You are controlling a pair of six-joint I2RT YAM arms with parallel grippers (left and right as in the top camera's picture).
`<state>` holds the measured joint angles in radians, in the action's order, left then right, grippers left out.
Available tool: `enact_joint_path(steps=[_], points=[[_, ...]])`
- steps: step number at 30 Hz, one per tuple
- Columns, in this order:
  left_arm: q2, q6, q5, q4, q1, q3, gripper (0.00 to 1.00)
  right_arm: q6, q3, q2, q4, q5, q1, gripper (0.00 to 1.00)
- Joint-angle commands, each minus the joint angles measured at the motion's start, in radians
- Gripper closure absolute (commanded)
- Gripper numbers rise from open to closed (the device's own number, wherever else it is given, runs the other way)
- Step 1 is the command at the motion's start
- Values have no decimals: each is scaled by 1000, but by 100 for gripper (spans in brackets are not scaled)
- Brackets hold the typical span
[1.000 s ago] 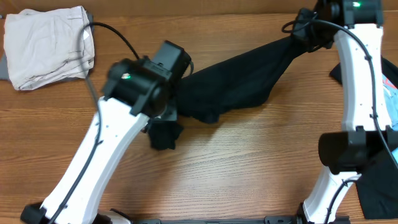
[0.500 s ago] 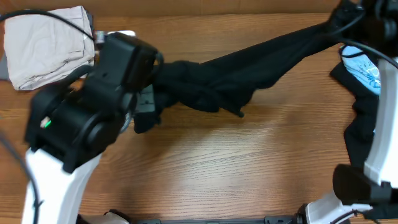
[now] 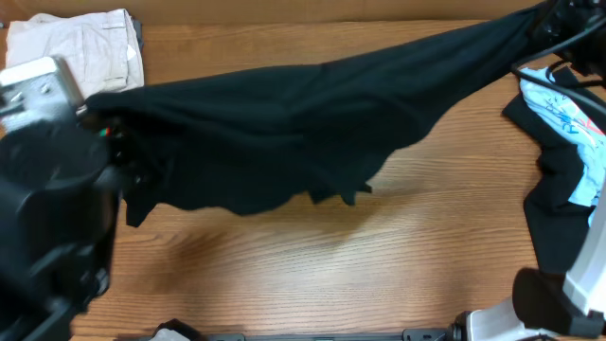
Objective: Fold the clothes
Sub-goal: 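Lift the black garment with both grippers and shake it out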
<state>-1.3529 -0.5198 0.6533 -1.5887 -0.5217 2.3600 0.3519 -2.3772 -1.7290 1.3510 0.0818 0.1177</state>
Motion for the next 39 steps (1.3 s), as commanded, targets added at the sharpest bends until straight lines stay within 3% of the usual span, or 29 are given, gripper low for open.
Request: enact_joint_path(steps=[1, 8, 19, 28, 33, 39], points=[[-104, 19, 121, 0, 6, -2, 96, 16, -14, -81, -3, 2, 5, 96], [-131, 18, 119, -14, 5, 8, 96, 16, -14, -86, 34, 2, 7, 96], [22, 0, -5, -35, 4, 39, 96, 47, -14, -62, 137, 29, 7, 96], [111, 28, -36, -30, 4, 40, 96, 46, -14, 79, 225, 36, 7, 96], [66, 124, 42, 72, 5, 39, 96, 47, -14, 112, 228, 63, 7, 96], [-132, 210, 111, 215, 29, 39, 96, 97, -12, 37, 175, 63, 7, 96]])
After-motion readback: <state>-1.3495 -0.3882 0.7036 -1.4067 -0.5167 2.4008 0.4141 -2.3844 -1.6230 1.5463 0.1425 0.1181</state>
